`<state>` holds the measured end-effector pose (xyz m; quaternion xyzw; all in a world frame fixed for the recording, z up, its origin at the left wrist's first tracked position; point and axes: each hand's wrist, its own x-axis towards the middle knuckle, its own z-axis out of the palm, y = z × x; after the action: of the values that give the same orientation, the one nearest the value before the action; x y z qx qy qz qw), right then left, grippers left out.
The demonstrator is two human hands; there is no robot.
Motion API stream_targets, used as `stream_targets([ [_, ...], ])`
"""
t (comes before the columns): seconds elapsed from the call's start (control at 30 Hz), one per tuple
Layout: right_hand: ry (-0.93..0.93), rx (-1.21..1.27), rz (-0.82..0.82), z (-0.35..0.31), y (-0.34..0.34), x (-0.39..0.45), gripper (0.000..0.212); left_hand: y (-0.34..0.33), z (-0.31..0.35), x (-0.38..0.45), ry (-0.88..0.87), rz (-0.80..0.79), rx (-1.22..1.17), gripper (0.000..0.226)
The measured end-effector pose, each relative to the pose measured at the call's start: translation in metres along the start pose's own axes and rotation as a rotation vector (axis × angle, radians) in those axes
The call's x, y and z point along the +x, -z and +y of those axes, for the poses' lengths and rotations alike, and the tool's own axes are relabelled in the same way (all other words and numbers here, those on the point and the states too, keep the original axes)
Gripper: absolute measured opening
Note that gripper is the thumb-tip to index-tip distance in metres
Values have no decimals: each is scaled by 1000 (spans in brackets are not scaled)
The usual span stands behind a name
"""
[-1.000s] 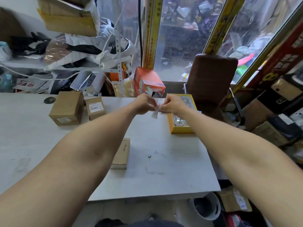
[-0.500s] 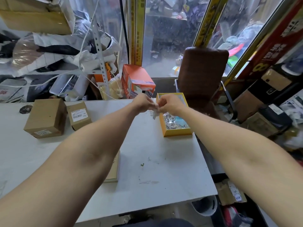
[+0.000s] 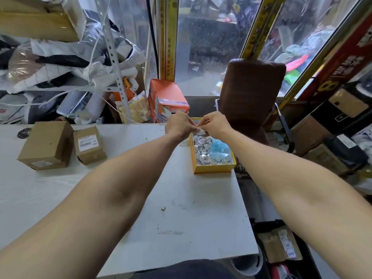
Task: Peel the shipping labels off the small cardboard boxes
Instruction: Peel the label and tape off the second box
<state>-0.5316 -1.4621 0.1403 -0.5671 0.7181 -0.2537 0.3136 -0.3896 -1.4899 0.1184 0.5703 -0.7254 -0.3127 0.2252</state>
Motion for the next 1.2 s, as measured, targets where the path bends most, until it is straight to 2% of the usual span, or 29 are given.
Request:
stream_targets([
  [0.17, 11, 130, -42, 27, 16, 6, 8, -10, 19, 10, -30, -12, 189, 38],
  [0.27, 43, 161, -90, 36, 28, 13, 12, -20, 31, 19, -50, -68, 117, 24],
  [0.33, 38, 203, -149, 41, 37, 16, 17, -26, 38, 25, -46, -48, 135, 19],
  [0.43, 29, 288, -242, 47, 48, 16, 19, -34, 44, 34, -18, -47, 164, 17],
  [0.53, 12, 364, -266, 56, 57, 19, 26, -39, 50, 40, -5, -69, 174, 17],
  [0.67, 43, 298, -313, 64, 64, 24, 24, -46, 49, 44, 11, -75, 166, 17],
  [0.83, 45, 208, -245, 70, 59, 28, 10, -57, 52, 40, 5, -69, 151, 16],
  [1.0, 10, 122, -211, 72, 54, 32, 16, -66, 51, 36, -33, -130, 139, 7],
  [1.1, 20, 75, -154, 74, 50, 35, 15, -65, 47, 39, -33, -181, 117, 13],
  [1.2, 53, -3, -69, 80, 48, 38, 12, -61, 44, 43, -13, -236, -4, 16],
])
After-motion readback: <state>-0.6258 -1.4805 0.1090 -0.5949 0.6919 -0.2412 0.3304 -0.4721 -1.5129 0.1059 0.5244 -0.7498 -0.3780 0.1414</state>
